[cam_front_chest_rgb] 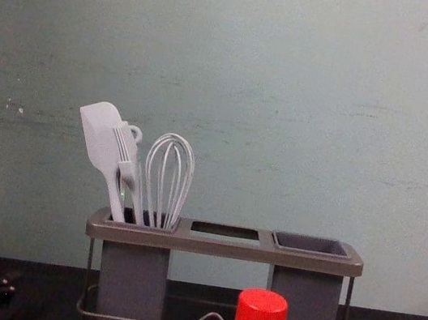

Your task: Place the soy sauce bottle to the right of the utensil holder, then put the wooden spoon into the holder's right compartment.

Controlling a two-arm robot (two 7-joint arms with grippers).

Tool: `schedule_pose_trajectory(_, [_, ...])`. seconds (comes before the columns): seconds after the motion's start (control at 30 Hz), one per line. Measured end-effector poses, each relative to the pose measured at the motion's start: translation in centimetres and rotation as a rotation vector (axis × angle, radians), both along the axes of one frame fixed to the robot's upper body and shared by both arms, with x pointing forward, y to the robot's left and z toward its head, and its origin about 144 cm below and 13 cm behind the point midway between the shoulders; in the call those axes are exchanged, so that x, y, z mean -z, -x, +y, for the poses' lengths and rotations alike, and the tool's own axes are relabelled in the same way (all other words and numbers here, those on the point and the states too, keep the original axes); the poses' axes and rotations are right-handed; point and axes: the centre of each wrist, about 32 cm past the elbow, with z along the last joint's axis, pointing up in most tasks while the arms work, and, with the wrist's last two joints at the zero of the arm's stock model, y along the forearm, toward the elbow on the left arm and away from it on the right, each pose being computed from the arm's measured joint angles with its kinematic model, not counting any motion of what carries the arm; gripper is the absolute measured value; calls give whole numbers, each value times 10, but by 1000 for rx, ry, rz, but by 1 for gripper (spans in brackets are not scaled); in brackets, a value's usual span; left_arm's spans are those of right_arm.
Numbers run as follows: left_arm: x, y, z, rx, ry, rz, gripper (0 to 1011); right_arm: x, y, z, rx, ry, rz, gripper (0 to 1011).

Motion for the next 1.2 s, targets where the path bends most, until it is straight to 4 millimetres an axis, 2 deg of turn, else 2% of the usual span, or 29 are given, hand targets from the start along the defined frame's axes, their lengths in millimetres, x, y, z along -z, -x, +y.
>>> schedule_pose_trajectory(0.5, [0, 0, 0, 0, 0, 0, 1000, -4, 49, 7, -11, -4, 1, 1002])
schedule_pose_trajectory(0.93, [0, 0, 0, 0, 0, 0, 1000, -8, 89, 41, -128, -44, -3, 1002])
schedule_pose_trajectory(1.2, [0, 0, 0, 0, 0, 0, 1000, -3, 112, 65, -195, -141, -4, 1002])
